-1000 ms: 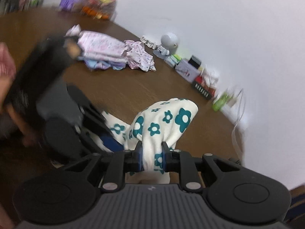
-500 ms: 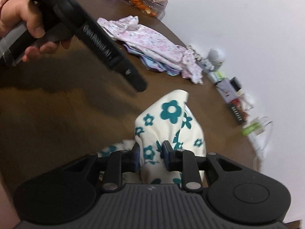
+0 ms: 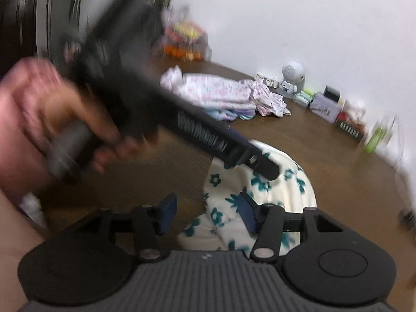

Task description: Fold clothes

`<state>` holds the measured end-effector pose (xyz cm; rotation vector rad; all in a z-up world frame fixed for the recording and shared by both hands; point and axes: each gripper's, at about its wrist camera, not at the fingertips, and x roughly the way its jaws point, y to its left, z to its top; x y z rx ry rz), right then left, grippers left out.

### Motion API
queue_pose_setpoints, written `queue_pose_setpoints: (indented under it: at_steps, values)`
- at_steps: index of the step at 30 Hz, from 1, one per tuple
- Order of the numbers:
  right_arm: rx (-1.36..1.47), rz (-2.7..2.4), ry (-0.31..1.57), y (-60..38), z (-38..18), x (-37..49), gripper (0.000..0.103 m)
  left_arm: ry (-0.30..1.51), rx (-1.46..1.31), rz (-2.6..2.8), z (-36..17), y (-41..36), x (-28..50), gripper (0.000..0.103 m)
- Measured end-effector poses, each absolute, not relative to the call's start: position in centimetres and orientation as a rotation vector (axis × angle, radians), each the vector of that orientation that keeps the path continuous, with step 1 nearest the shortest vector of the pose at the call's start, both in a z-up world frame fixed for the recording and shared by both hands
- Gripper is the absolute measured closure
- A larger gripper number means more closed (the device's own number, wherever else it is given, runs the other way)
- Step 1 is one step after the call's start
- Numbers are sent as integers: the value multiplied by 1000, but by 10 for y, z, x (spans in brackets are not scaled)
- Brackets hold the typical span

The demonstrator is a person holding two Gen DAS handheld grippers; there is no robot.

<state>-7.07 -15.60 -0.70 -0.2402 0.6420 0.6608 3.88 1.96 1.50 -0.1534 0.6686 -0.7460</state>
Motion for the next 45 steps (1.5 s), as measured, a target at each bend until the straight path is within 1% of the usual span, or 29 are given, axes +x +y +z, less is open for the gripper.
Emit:
queue_pose_setpoints:
  at_steps: [2, 5, 6, 8, 9, 10, 13, 15, 22, 26, 31, 33, 36, 37, 38, 40, 42, 44, 45]
  values:
    - [-133, 651, 626, -186, 3, -71, 50, 671, -163, -744, 11, 25, 37, 70]
    - [-67, 554, 584, -215, 9, -63, 51, 666, -174, -739, 14, 31, 37, 70]
    - [-50, 526, 577, -223, 8, -57, 52, 654, -179, -737, 18, 31, 38, 70]
    - [-6, 518, 596, -231, -2, -41, 62, 628, -189, -734, 27, 32, 39, 70]
    - [8, 522, 612, -232, -8, -35, 69, 618, -181, -734, 31, 29, 41, 70]
    - [11, 534, 630, -230, -16, -31, 72, 608, -171, -733, 35, 25, 43, 70]
    - [-9, 570, 633, -219, -30, -34, 72, 603, -115, -735, 39, 9, 51, 70]
    - [-35, 565, 627, -212, -35, -43, 72, 625, -40, -721, 32, -6, 55, 70]
    - [-87, 540, 646, -195, -50, -50, 71, 712, 7, -693, -4, -14, 58, 71]
    - [-96, 533, 650, -191, -54, -52, 71, 713, 31, -689, -11, -14, 56, 71]
    - [-100, 525, 634, -191, -57, -56, 71, 659, 4, -692, 5, -5, 51, 71]
    - [-90, 533, 619, -193, -49, -57, 70, 637, -8, -693, 11, -1, 49, 71]
    - [-24, 537, 577, -205, -31, -62, 63, 605, -26, -694, 21, 5, 46, 59]
    - [-6, 527, 556, -210, -26, -64, 61, 594, -32, -695, 24, 7, 46, 52]
    - [-6, 510, 541, -213, -22, -67, 60, 583, -45, -693, 28, 12, 44, 52]
    - [-16, 480, 533, -215, -21, -70, 55, 591, -31, -700, 29, 13, 41, 54]
    - [-13, 477, 564, -215, -28, -68, 55, 618, 9, -712, 23, 8, 37, 56]
    - [-6, 481, 607, -212, -38, -64, 55, 644, 50, -725, 17, 4, 34, 65]
    - [-10, 480, 617, -210, -42, -64, 55, 655, 66, -721, 11, 1, 32, 66]
